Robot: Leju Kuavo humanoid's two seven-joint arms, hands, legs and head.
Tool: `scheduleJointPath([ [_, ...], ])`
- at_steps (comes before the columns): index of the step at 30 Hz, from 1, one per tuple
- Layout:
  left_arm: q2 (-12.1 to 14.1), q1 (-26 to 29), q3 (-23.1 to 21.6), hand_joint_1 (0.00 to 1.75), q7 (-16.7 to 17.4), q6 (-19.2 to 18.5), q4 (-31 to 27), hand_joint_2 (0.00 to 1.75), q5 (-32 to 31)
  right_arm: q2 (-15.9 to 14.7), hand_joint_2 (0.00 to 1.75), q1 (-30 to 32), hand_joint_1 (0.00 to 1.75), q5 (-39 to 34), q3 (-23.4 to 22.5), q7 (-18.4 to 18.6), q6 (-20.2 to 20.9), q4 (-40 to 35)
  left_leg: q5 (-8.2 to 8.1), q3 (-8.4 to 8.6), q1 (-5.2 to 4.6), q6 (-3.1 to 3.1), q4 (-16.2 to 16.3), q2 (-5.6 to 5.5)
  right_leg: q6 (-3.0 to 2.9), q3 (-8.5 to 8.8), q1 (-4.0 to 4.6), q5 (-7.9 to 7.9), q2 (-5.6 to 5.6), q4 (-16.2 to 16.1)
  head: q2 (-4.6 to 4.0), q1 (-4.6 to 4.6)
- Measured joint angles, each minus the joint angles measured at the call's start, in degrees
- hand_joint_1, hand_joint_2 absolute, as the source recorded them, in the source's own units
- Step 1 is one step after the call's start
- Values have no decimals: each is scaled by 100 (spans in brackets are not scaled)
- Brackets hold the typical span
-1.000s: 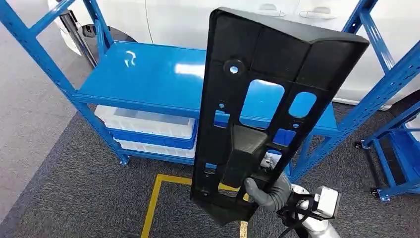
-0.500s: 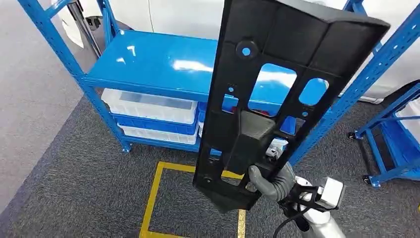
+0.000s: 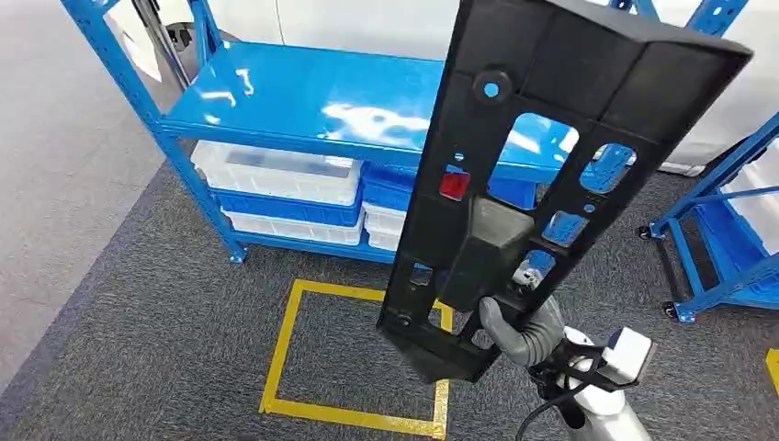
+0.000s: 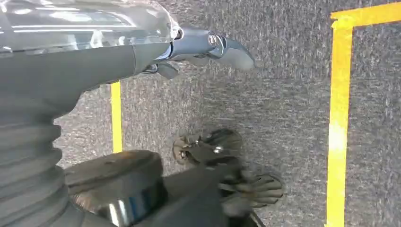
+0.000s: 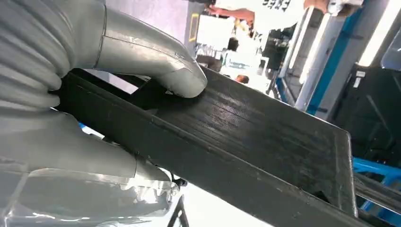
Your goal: Take the parts from the cabinet and place them on the table.
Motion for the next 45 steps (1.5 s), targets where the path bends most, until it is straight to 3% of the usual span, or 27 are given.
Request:
scheduleJointPath([
  [4, -9, 13, 0, 0, 7, -9, 4, 175, -28, 13, 175, 49, 175, -2, -135, -17, -7, 4, 167, -187, -9, 143, -23, 1, 156, -42, -10, 251, 15, -83, 0, 0],
  [5, -15, -7, 0, 0, 13, -11, 9, 175, -33, 33, 175, 79, 175, -2, -183, -20, -2, 9, 256, -242, 12, 196, -35, 37, 172, -115, -52, 76, 26, -15, 0, 0],
  [6, -15, -13, -2, 0, 20, -11, 9, 175, -39, 39, 175, 87, 175, 0, -221, -22, 9, 9, 334, -346, 11, 247, -35, 40, 182, -211, -46, -299, 25, 228, 0, 2],
  [8, -15, -5, -2, 0, 26, -11, 9, 175, -46, 46, 175, 93, 175, -13, -288, -11, 9, 13, 497, -555, -14, 272, -31, 52, 221, -418, -50, -1024, 24, 1108, 0, 0],
  [9, -17, -3, -2, 0, 37, -9, 9, 175, -46, 46, 175, 87, 175, -26, -319, 2, 24, 22, 572, -659, -25, 272, -23, 53, 231, -480, -49, -1157, 24, 1497, 0, 0],
  [11, -17, 1, -2, 0, 53, -7, 9, 175, -46, 46, 175, 65, 175, -48, -343, 59, 61, 55, 703, -848, -39, 263, -6, 58, 229, -374, -48, -946, 24, 1745, 0, 0],
  [13, -17, 0, -2, 0, 57, -7, 9, 175, -37, 46, 175, 6, 175, -79, -354, 122, 96, 83, 843, -1060, -52, 241, 32, 58, 177, 210, -41, -479, 25, 1118, 0, 0],
  [14, -17, -4, -2, 0, 55, -6, 9, 175, -31, 46, 175, -41, 175, -92, -356, 142, 98, 85, 908, -1121, -57, 229, 53, 56, 119, 669, -20, -496, 27, 523, 0, 0],
  [15, -31, -1, -2, 0, 44, -6, 9, 175, -28, 46, 175, -84, 175, -98, -371, 149, 101, 85, 955, -1164, -82, 201, 61, 52, 63, 1012, 17, -805, 18, -40, 0, 0],
  [16, -31, -1, -2, 0, 29, -6, 9, 175, -28, 50, 175, -104, 175, -103, -387, 149, 103, 85, 1002, -1164, -66, 182, 55, 57, 80, 1133, 17, -888, 8, -297, 0, -2],
  [19, -33, 8, 0, 0, 13, -9, 9, 175, -20, 52, 175, -122, 175, -107, -400, 151, 105, 101, 1226, -1163, -31, 77, -71, 55, -11, 1028, 71, -696, 16, -288, 0, 2],
  [20, -31, 17, -2, 0, 13, -9, 9, 175, -20, 52, 175, -120, 175, -107, -400, 153, 105, 114, 1164, -1213, -33, 44, -46, 44, -43, 986, -22, -579, -19, -367, 0, 0],
  [22, -31, 27, 0, 0, 17, -7, 9, 175, -17, 52, 175, -123, 175, -107, -398, 151, 111, 122, 430, -1381, -19, -25, 495, 14, -96, 816, -10, -424, -30, -380, 0, 0],
  [24, -31, 25, 0, 0, -11, -4, 9, 175, 7, 52, 175, -119, 175, -116, -398, 136, 158, 153, -91, -1608, 4, -78, 1412, 16, -90, 615, -10, -309, -30, -373, 0, 0],
  [25, -29, 27, 0, 0, -37, 13, 9, 175, 20, 48, 175, -122, 175, -118, -398, 127, 199, 181, -76, -1651, 17, -103, 1766, 17, -73, 520, -17, -246, -33, -353, 0, 0],
  [26, -26, 30, 0, 0, -48, 40, 9, 175, 18, 48, 175, -125, 175, -122, -398, 122, 221, 210, 107, -1609, 35, -124, 1885, 18, -54, 437, -26, -199, -40, -333, 0, 0],
  [28, -22, 33, 0, 0, -66, 63, 9, 175, 11, 48, 175, -148, 175, -129, -393, 120, 286, 260, 535, -1194, 68, -158, 1433, 18, 1, 293, -59, -121, -40, -285, 0, 0],
  [29, -20, 32, 0, 0, -83, 76, 9, 175, -4, 48, 175, -162, 175, -133, -391, 120, 304, 282, 586, -784, 89, -175, 860, 19, 35, 248, -82, -98, -39, -246, 0, 0],
  [30, -20, 27, -2, 0, -90, 79, 9, 175, -11, 48, 175, -174, 175, -133, -389, 120, 306, 284, 469, -535, 105, -195, 435, 10, 60, 225, -77, -91, -41, -214, 0, 0],
  [31, -22, 17, -4, 0, -94, 81, 9, 175, -22, 48, 175, -205, 175, -144, -387, 118, 310, 289, 256, -264, 47, -140, 29, -33, 111, 171, -58, -69, -41, -166, 0, 0],
  [35, -20, 53, -2, 0, -92, 111, 9, 175, -13, 59, 175, -243, 175, -210, -387, 122, 376, 343, 231, -312, 69, 72, -14, -30, 227, 107, -72, -3, -34, -140, 0, 0],
  [36, -20, 51, -2, 0, -92, 116, 9, 175, -11, 59, 175, -259, 175, -219, -387, 127, 402, 359, 257, -327, 63, 116, -13, -26, 244, 58, -86, -148, -33, -3, 0, 0],
  [38, -20, 43, -2, 0, -98, 116, 9, 175, -11, 68, 175, -304, 175, -221, -384, 133, 407, 393, 297, -375, 43, 177, -10, -23, 272, -270, -82, -606, -27, 777, 0, 0],
  [41, -17, 57, -2, 0, -98, 116, 9, 175, -13, 70, 175, -320, 175, -227, -382, 138, 404, 435, 321, -418, -6, 215, 0, -31, 271, -649, -82, -947, -27, 1704, 0, 0],
  [42, -17, 74, -2, 0, -96, 116, 9, 175, -13, 70, 175, -320, 175, -227, -380, 140, 407, 461, 327, -421, -36, 224, 2, -40, 240, -662, -74, -906, -25, 1773, 0, 0],
  [43, -17, 77, -2, 0, -98, 116, 9, 175, -13, 70, 175, -323, 175, -227, -378, 140, 406, 483, 330, -417, -64, 228, 3, -61, 193, -512, -51, -738, -21, 1530, 0, 0],
  [45, -20, 68, -2, 0, -98, 116, 9, 175, -13, 70, 175, -345, 175, -227, -378, 140, 407, 494, 330, -395, -118, 228, 4, -140, 41, 6, 16, -272, 48, 555, 0, 0],
])
